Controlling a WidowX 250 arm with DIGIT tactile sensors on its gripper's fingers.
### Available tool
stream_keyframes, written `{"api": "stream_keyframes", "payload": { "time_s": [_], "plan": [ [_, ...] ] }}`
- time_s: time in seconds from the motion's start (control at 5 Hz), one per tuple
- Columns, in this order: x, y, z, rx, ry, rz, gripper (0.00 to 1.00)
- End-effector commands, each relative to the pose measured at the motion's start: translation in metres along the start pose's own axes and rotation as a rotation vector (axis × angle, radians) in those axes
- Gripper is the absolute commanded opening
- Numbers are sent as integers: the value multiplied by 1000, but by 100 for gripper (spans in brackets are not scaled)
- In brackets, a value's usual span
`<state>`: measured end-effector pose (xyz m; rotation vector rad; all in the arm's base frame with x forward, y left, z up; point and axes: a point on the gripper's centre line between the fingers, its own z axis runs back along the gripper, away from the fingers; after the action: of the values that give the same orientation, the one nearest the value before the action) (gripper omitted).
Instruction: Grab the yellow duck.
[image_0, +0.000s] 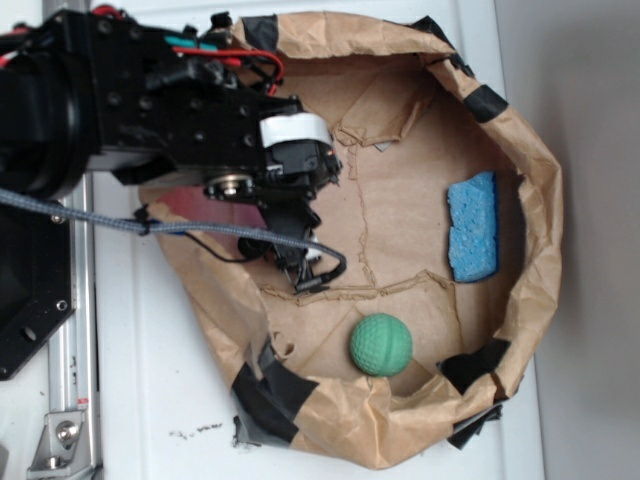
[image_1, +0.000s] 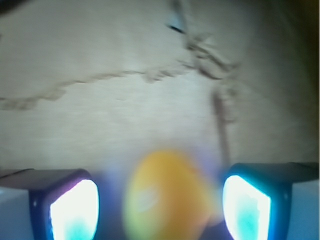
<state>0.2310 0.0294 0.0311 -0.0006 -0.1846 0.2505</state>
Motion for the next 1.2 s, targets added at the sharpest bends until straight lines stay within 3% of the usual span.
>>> {"api": "stream_keyframes", "payload": {
  "time_s": [0.0, 0.6, 0.8, 1.0],
  "plan": [
    [17, -5, 15, -41, -74, -14, 100],
    [17, 3, 7, -24, -53, 3, 100],
    [11, 4, -24, 14, 16, 5, 0],
    [10, 0, -25, 6, 14, -27, 0]
  ]
}}
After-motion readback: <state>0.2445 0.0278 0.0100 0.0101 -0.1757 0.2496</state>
